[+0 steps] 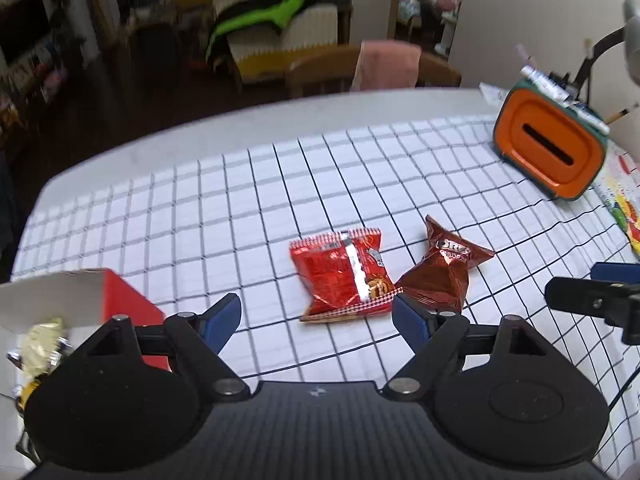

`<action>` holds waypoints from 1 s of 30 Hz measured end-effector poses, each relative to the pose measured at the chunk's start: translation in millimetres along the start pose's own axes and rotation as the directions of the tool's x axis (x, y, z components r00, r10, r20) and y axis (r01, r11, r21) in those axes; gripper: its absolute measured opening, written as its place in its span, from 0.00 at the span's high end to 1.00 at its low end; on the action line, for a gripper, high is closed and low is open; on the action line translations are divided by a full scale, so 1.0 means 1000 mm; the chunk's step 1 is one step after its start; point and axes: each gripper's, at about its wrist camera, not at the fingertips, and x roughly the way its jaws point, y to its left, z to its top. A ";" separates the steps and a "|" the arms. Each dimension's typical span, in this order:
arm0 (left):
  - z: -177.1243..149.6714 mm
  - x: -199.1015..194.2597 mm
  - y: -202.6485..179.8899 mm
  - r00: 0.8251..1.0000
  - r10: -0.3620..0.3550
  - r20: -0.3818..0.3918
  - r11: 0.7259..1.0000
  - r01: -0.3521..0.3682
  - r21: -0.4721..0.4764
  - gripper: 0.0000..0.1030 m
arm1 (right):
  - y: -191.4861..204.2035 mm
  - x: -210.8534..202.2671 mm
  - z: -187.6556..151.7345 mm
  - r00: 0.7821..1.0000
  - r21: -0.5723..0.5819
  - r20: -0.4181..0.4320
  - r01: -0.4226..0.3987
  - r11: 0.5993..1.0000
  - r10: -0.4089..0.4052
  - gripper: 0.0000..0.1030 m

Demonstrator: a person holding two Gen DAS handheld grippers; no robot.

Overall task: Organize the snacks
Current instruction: 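Move both tools back toward the red bag and Oreo bag, then grasp the red snack bag with the left tool while the right tool grasps the Oreo bag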

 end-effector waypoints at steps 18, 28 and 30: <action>0.048 0.121 -0.025 0.982 0.024 -0.185 0.997 -0.037 -0.066 0.20 | -0.034 0.105 0.027 0.985 0.427 -0.170 0.101 0.899 -0.029 0.10; 0.059 0.153 -0.025 0.977 0.017 -0.213 0.993 -0.041 -0.108 0.20 | -0.020 0.139 0.033 0.974 0.372 -0.198 0.180 0.911 -0.111 0.21; 0.063 0.156 -0.026 0.976 0.011 -0.216 0.993 -0.036 -0.110 0.20 | -0.020 0.143 0.034 0.973 0.366 -0.192 0.192 0.911 -0.128 0.22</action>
